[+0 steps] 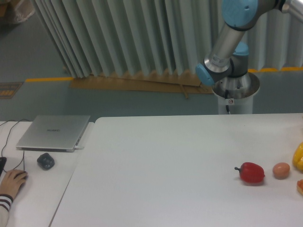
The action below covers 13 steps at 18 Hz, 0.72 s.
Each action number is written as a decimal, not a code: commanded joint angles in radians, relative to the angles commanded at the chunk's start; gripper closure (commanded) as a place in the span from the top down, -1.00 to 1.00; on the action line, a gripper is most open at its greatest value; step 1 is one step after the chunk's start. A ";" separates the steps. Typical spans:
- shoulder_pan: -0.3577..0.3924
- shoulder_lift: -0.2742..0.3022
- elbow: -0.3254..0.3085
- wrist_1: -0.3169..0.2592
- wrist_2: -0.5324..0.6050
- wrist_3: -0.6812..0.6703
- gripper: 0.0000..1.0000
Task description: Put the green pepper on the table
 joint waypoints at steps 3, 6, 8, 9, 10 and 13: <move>-0.002 0.005 -0.011 -0.002 0.000 0.006 1.00; -0.003 0.023 -0.028 -0.006 0.000 0.020 1.00; -0.006 0.032 -0.040 -0.008 0.000 0.020 1.00; -0.008 0.032 -0.054 -0.006 0.000 0.020 1.00; -0.011 0.032 -0.066 -0.005 0.000 0.015 1.00; -0.008 0.028 -0.066 -0.003 -0.011 0.018 1.00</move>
